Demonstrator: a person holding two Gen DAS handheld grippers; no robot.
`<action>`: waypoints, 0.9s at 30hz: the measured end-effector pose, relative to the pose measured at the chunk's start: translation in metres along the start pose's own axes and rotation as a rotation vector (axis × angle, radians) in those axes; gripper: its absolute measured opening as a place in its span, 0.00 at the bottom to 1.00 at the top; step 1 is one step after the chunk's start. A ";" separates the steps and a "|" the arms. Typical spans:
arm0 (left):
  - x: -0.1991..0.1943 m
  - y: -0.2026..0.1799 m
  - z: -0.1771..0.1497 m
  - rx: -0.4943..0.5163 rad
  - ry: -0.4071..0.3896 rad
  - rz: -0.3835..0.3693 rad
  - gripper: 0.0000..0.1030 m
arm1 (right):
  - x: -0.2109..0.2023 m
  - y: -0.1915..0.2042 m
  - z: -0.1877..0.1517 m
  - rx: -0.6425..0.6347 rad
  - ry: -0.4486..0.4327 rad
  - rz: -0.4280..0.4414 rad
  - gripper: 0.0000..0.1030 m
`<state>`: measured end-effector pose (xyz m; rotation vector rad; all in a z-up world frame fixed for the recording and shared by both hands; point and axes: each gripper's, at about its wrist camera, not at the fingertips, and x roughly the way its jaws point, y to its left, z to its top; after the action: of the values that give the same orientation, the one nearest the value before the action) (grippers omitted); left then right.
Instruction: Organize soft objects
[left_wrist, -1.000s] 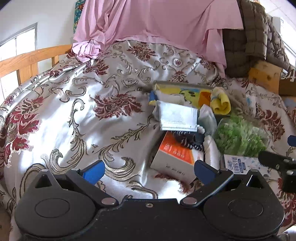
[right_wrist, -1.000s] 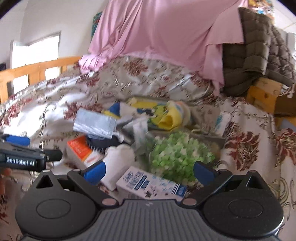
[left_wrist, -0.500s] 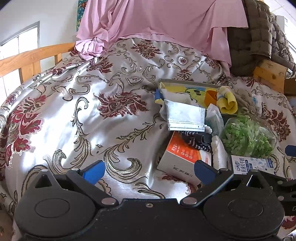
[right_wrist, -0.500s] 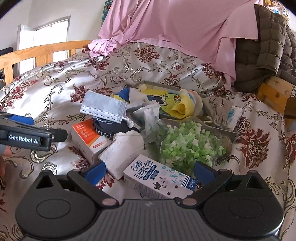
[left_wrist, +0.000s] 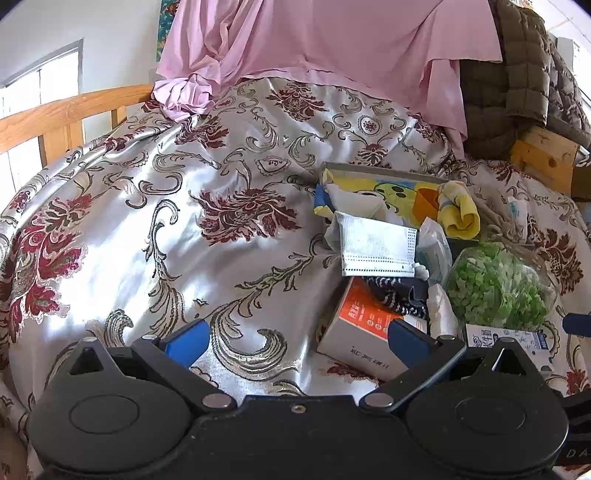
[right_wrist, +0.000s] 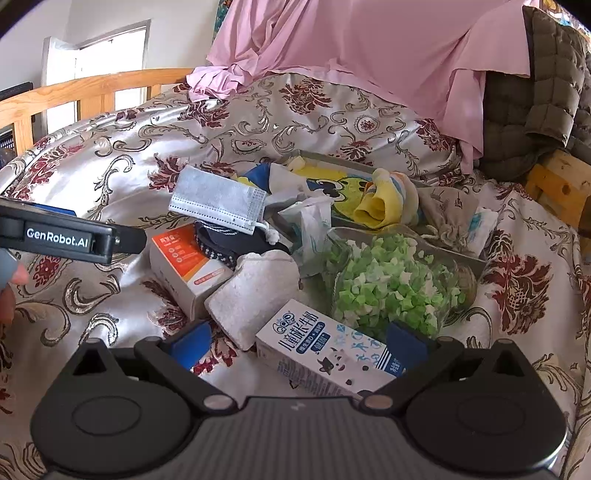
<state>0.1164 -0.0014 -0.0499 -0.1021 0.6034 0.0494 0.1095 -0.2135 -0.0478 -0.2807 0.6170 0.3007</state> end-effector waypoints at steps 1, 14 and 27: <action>0.000 0.000 0.001 -0.002 0.000 -0.003 0.99 | 0.000 0.000 0.000 0.001 0.002 0.000 1.00; 0.012 -0.004 0.033 -0.006 0.017 -0.075 0.99 | 0.008 -0.001 0.000 0.010 0.031 0.004 1.00; 0.036 -0.011 0.053 0.008 -0.024 -0.132 0.99 | 0.028 0.015 0.002 -0.098 0.002 -0.010 1.00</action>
<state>0.1764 -0.0058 -0.0259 -0.1334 0.5719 -0.0794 0.1270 -0.1936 -0.0658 -0.3785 0.6038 0.3214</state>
